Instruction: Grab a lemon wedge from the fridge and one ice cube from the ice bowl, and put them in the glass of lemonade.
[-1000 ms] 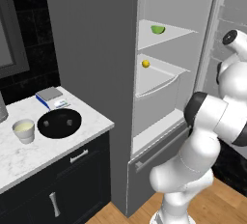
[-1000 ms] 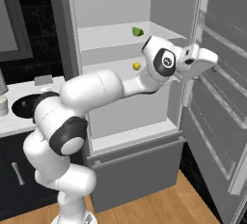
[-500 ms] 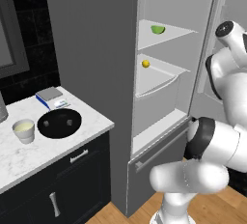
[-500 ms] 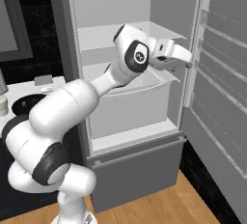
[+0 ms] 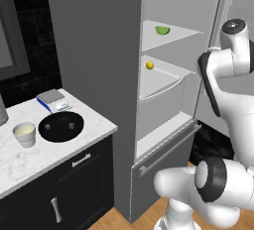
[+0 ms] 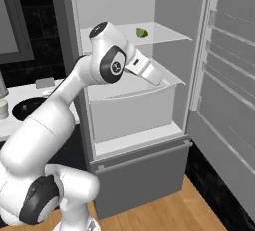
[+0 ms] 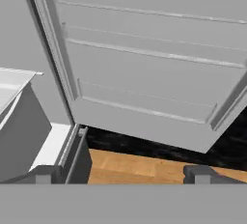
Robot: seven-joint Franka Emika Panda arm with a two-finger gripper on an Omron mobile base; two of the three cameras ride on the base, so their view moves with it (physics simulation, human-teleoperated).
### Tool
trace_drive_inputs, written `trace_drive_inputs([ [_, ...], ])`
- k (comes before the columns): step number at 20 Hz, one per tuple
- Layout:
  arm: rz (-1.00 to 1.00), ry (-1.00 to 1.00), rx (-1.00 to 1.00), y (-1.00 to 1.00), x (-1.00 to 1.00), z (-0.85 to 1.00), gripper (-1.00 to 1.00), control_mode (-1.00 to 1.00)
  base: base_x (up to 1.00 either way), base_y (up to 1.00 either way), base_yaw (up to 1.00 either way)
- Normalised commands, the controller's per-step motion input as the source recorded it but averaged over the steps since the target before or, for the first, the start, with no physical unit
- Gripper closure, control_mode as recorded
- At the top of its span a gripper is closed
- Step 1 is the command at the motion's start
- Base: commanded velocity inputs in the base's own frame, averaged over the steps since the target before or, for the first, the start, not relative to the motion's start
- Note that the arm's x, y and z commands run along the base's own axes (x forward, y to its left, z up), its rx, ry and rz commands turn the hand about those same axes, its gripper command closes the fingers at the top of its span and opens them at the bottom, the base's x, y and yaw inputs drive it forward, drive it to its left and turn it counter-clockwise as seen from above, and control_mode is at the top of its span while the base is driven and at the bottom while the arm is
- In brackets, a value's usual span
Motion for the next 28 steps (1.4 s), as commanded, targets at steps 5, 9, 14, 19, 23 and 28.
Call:
trace_drive_inputs([
  [5,0.1,0.0,0.13,0.64,-0.93,0.0,-1.0,-1.0,0.0,0.0,0.0],
  [9,0.16,0.0,0.05,0.49,-1.0,0.15,-1.0,-1.0,0.0,0.0,0.0],
  [14,0.18,0.0,0.16,0.63,-0.92,-0.02,-1.0,-1.0,0.0,0.0,0.0],
  [19,0.15,-0.02,0.03,0.29,-0.74,-0.01,-1.0,-1.0,0.0,0.0,0.0],
  [23,0.09,0.0,0.0,0.21,-0.19,0.01,-1.0,-1.0,0.0,0.0,0.0],
  [28,0.1,0.0,0.0,0.17,0.0,0.0,-1.0,-1.0,0.0,0.0,0.0],
])
